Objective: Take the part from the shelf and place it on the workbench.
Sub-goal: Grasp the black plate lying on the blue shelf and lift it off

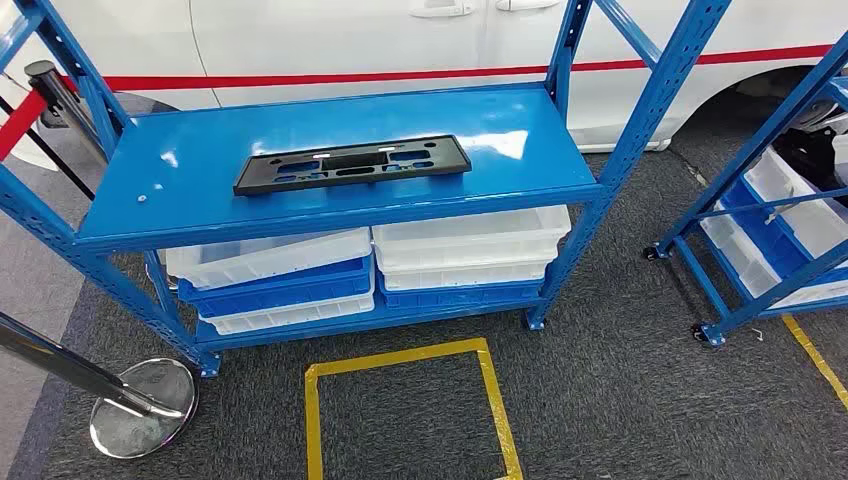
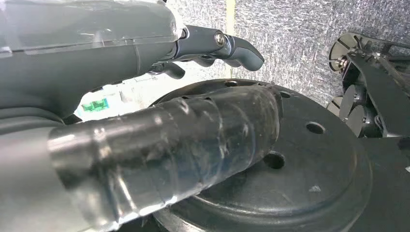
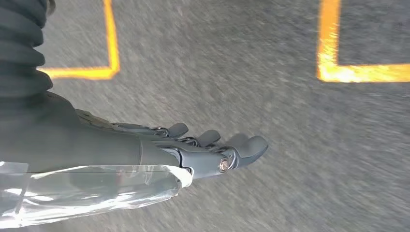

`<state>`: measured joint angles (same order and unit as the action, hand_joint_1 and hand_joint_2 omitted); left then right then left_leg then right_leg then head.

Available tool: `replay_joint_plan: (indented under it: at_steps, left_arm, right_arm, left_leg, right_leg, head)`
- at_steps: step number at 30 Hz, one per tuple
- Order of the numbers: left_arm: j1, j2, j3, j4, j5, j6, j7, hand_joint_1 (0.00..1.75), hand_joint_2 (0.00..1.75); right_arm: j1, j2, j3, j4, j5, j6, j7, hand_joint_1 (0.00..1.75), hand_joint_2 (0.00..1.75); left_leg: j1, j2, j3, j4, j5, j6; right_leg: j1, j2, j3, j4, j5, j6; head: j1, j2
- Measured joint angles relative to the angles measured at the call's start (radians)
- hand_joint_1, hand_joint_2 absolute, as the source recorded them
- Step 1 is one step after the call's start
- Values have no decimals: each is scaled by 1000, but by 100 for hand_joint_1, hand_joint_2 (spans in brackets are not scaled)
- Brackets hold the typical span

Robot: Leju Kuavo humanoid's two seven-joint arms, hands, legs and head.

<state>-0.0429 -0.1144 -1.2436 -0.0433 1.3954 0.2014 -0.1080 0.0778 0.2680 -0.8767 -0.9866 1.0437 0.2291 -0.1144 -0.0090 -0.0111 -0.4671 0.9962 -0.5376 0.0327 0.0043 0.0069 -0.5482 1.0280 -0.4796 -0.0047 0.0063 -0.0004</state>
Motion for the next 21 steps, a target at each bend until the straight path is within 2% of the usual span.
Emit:
replay_joint_plan:
  at_steps: [2, 11, 21]
  left_arm:
    - [0, 0, -4, 1, 0, -1, 0, 0, 0]
    - [0, 2, -19, 10, 1, -14, 3, 0, 0]
    - [0, 7, -19, 19, 1, -22, 10, 0, 0]
  right_arm:
    - [-5, -3, 30, -19, -7, 0, 7, 0, 175]
    - [-74, -58, 314, -151, -72, -6, 78, 0, 175]
    - [-217, -130, 645, -261, -98, -17, 141, 0, 175]
  left_leg:
    - [0, 0, 0, 0, 0, 0]
    - [0, 0, 0, 0, 0, 0]
    - [0, 0, 0, 0, 1, 0]
  right_leg:
    - [0, 0, 0, 0, 0, 0]
    - [0, 0, 0, 0, 0, 0]
    - [0, 0, 0, 0, 0, 0]
  head:
    - [0, 0]
    - [0, 0]
    - [0, 0]
